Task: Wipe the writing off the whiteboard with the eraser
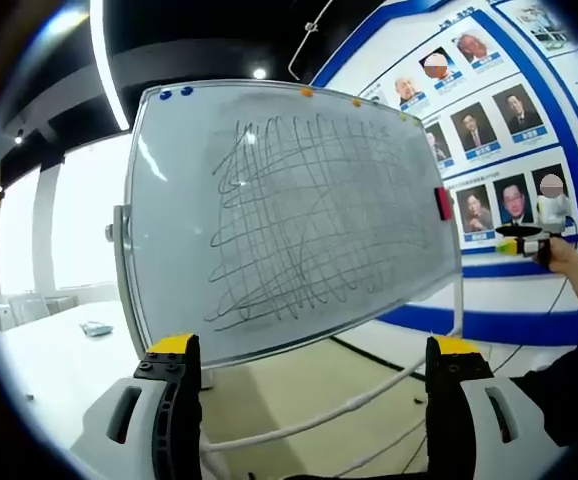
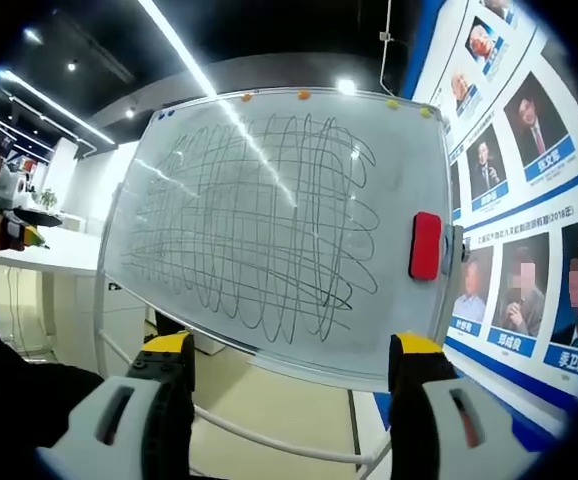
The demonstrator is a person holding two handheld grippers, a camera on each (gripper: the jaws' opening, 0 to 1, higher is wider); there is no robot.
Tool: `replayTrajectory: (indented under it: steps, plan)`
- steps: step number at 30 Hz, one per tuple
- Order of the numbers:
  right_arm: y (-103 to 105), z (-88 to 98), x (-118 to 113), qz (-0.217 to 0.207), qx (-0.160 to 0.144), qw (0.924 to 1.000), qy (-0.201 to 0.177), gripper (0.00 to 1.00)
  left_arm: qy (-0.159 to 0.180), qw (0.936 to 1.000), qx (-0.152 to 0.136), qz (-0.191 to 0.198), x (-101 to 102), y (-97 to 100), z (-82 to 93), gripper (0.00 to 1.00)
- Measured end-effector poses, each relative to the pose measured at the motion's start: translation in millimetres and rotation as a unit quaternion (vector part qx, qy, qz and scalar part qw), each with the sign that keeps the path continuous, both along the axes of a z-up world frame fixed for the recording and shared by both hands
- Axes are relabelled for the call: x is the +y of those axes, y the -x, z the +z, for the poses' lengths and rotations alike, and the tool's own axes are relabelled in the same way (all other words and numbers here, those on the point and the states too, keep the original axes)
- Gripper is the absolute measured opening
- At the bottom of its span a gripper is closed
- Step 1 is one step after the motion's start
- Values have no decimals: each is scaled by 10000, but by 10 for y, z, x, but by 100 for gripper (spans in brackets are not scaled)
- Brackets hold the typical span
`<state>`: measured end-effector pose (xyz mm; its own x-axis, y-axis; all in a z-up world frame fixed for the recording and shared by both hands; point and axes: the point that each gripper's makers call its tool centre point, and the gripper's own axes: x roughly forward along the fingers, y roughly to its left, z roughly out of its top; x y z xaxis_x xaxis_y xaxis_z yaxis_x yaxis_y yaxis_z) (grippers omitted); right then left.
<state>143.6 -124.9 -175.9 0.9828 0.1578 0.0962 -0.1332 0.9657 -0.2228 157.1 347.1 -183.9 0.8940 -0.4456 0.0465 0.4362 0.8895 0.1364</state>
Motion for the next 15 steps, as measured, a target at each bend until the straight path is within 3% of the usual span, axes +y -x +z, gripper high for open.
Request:
replayTrajectory:
  steps: [15]
  plan:
    - [13,-3,28,67,-30,10000,-57,74,104,9999,-14,-133,-67,-1,-58,95]
